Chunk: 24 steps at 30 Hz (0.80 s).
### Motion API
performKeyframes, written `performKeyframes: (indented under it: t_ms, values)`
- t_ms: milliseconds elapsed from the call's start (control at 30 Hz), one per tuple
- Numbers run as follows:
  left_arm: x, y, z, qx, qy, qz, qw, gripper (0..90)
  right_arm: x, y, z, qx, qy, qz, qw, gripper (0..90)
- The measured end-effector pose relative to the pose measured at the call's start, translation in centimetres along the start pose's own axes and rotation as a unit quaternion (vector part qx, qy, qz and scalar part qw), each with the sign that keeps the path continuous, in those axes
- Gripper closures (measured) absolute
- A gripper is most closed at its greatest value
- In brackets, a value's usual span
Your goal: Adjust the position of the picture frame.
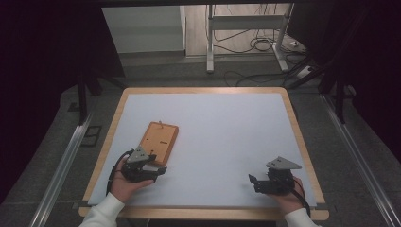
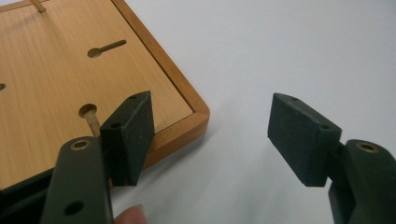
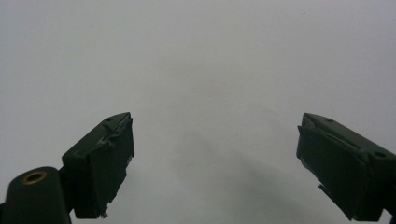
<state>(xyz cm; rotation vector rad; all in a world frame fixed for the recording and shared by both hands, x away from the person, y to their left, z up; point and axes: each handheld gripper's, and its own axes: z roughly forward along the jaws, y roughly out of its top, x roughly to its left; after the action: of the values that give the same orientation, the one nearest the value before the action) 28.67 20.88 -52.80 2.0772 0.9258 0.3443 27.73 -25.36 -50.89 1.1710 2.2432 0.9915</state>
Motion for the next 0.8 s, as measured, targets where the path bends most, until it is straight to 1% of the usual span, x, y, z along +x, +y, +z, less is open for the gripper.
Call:
performKeyframes:
  t_ms: [100,300,567,633,700,800]
  values:
    - [-0.1,0.0,0.0,0.0,0.001,0.0,1.0,31.1,0.0,-0.1,-0.1,0.004,0.002,-0.002,1.0,11.3]
    - [0.0,-0.1,-0.2,-0.003,0.002,-0.003,1.0,31.1,0.2,-0.6,-0.8,-0.004,0.008,-0.003,1.0,11.3]
    - [0.0,0.0,-0.5,-0.009,0.005,-0.007,0.9999,31.1,0.2,-0.9,-1.0,-0.005,0.005,-0.002,1.0,11.4]
    - [0.1,0.0,-0.7,-0.013,0.006,-0.012,0.9998,31.1,0.4,-0.8,-1.0,-0.006,0.006,-0.008,0.9999,11.4]
    - [0.2,0.0,-0.7,-0.014,0.006,-0.012,0.9998,30.8,0.4,-0.8,-0.9,-0.006,0.005,-0.011,0.9999,11.3]
    - [0.2,0.1,-0.7,-0.013,-0.001,-0.007,0.9999,29.6,0.4,-0.8,-0.9,-0.005,0.004,-0.015,0.9999,11.4]
